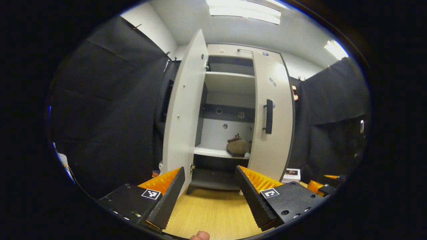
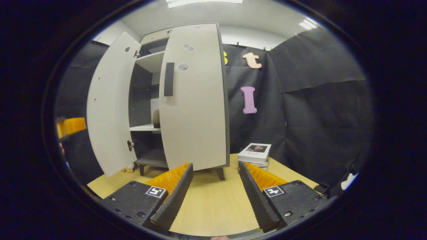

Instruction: Grab one shoe with the right hand and put it into the shoe cabinet, grab the other shoe with the left hand and put it into the shoe cabinet; then close the right door with the right hand and the left door with the left hand.

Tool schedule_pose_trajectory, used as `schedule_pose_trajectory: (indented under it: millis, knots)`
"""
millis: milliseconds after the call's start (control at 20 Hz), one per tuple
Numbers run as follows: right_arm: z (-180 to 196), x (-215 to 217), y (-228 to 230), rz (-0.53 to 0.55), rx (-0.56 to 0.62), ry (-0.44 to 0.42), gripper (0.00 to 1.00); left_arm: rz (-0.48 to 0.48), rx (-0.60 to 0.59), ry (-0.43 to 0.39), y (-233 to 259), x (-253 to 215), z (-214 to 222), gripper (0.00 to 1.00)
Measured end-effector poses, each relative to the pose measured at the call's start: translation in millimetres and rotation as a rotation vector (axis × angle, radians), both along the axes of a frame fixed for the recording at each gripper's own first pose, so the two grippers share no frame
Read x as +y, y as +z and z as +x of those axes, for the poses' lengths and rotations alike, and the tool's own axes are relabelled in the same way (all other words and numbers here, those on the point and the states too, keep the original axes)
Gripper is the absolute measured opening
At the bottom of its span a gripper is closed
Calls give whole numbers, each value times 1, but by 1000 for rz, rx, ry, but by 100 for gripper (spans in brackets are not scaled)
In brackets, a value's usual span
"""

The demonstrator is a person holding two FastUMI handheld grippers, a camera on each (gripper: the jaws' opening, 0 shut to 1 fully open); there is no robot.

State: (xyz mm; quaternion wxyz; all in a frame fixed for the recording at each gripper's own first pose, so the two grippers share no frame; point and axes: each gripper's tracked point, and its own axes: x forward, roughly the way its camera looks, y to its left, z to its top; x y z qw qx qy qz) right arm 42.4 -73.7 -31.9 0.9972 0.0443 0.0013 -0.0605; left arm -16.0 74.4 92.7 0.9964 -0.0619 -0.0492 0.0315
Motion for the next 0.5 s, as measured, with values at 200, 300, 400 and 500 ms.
schedule_pose_trajectory:
  millis: [200,300,400,500]
  knots:
    - [0,-4,4,2,-4,-1,92,34,-99,159,52,84,14,93]
    - [-1,-7,3,-3,1,-7,92,113,-114,277,64,133,25,93]
    - [-3,-9,1,-3,8,-11,92,124,-92,311,66,161,45,93]
    - [-4,-12,1,-1,12,-17,92,87,-78,298,63,181,64,93]
